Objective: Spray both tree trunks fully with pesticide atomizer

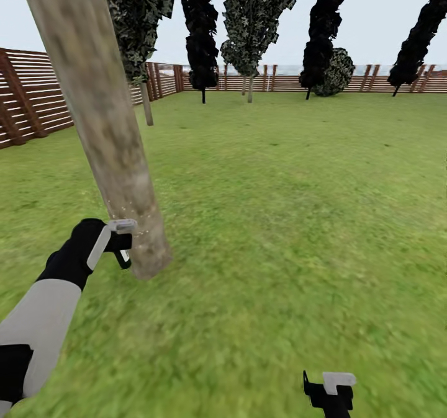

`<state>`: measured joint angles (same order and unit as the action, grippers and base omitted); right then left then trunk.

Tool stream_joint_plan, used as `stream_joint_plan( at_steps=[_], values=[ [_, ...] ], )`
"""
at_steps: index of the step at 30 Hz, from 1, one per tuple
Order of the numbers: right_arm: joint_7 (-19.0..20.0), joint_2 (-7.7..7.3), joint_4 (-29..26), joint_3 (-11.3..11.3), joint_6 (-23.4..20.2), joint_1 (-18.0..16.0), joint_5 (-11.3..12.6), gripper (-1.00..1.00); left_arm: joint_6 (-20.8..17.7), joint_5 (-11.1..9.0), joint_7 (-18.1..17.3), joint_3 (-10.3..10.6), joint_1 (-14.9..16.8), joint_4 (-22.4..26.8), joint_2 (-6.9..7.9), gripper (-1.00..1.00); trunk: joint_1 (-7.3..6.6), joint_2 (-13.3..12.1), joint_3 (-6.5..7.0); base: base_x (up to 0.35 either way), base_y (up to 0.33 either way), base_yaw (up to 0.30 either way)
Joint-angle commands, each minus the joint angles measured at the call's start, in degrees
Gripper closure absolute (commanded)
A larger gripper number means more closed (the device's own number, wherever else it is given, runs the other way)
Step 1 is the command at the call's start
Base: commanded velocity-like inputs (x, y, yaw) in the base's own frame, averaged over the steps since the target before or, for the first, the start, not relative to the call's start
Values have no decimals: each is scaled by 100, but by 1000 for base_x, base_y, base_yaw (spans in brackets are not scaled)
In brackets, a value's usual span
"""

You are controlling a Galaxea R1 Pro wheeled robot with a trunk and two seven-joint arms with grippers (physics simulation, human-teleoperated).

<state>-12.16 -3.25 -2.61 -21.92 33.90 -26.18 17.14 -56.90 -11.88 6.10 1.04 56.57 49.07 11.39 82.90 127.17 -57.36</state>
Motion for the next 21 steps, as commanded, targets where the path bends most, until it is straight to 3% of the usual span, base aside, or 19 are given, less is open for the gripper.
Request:
stream_joint_plan(
  at_steps=[1,17,21],
  values=[
    [-27,0,-3,-49,3,-1,30,-100,-23,-60,58,11,3,7,3,100,-1,2,-5,11,-269,0],
    [-24,5,-3,-58,2,-1,26,-100,-14,-43,83,-6,6,7,11,100,-1,2,-5,-16,-273,0],
    [-24,8,-3,-58,2,-1,26,-100,-14,-42,84,-2,-9,7,4,100,-1,2,-5,0,-274,126]
  ],
)
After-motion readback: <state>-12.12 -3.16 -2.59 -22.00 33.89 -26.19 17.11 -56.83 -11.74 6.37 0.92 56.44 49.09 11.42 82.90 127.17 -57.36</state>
